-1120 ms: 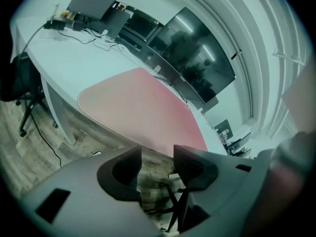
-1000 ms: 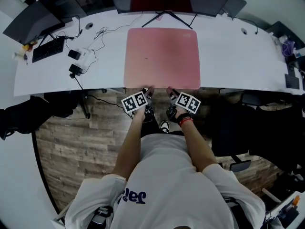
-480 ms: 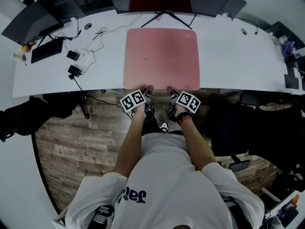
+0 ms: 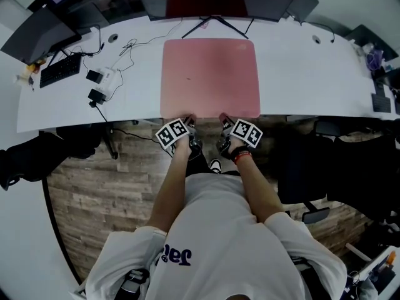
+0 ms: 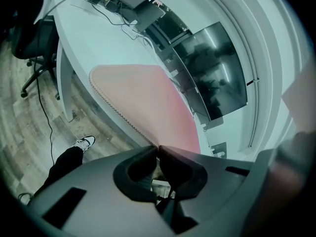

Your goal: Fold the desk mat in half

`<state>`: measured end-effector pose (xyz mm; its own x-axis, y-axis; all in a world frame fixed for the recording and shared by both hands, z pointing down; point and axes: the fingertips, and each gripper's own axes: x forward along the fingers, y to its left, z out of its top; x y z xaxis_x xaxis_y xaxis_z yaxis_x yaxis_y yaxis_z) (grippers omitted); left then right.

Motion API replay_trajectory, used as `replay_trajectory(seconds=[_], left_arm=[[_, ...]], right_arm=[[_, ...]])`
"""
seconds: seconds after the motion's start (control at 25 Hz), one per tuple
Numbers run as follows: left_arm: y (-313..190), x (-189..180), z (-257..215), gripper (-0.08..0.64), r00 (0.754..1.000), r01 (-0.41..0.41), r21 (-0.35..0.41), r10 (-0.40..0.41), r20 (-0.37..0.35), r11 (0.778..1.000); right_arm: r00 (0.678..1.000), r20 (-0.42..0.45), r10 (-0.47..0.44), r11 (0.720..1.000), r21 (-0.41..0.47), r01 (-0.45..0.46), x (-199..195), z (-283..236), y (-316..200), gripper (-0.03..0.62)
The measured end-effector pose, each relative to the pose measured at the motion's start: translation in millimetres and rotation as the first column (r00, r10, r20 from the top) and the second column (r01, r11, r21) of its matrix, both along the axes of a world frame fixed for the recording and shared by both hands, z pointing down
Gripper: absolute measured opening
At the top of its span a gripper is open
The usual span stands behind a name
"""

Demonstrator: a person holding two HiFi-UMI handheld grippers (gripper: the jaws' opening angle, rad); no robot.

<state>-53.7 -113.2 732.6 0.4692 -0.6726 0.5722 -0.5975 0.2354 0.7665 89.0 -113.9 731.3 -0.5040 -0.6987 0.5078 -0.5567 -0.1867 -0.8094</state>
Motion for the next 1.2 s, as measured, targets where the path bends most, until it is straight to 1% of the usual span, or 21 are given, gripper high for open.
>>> replay_trajectory(seconds=[0.32, 0.8, 0.96, 1.2], left_arm=[[0.2, 1.2, -3.2, 0.034, 0.999, -0.016, 0.001, 0.016, 0.030, 1.000], [-2.7, 0.6, -9.5, 0.034, 0.996, -0.052, 0.025, 0.050, 0.075, 0.998], [-5.0, 1.2, -13.5, 0.034, 0.995, -0.074, 0.037, 0.071, 0.074, 0.997], [-9.0, 1.4, -20.5, 0.032, 0.993, -0.086, 0.053, 0.081, 0.082, 0.995]], right_arm=[[1.000, -0.011, -0.006, 1.000, 0.008, 0.006, 0.7, -3.7, -0.8, 0.035], [0.999, -0.029, -0.017, 1.000, 0.018, 0.017, -1.7, -10.5, -6.1, 0.032], [0.999, -0.033, -0.012, 1.000, 0.022, 0.012, -1.7, -12.5, -7.9, 0.032], [1.000, -0.021, 0.006, 0.999, 0.049, -0.005, -3.7, -21.3, -15.7, 0.034]])
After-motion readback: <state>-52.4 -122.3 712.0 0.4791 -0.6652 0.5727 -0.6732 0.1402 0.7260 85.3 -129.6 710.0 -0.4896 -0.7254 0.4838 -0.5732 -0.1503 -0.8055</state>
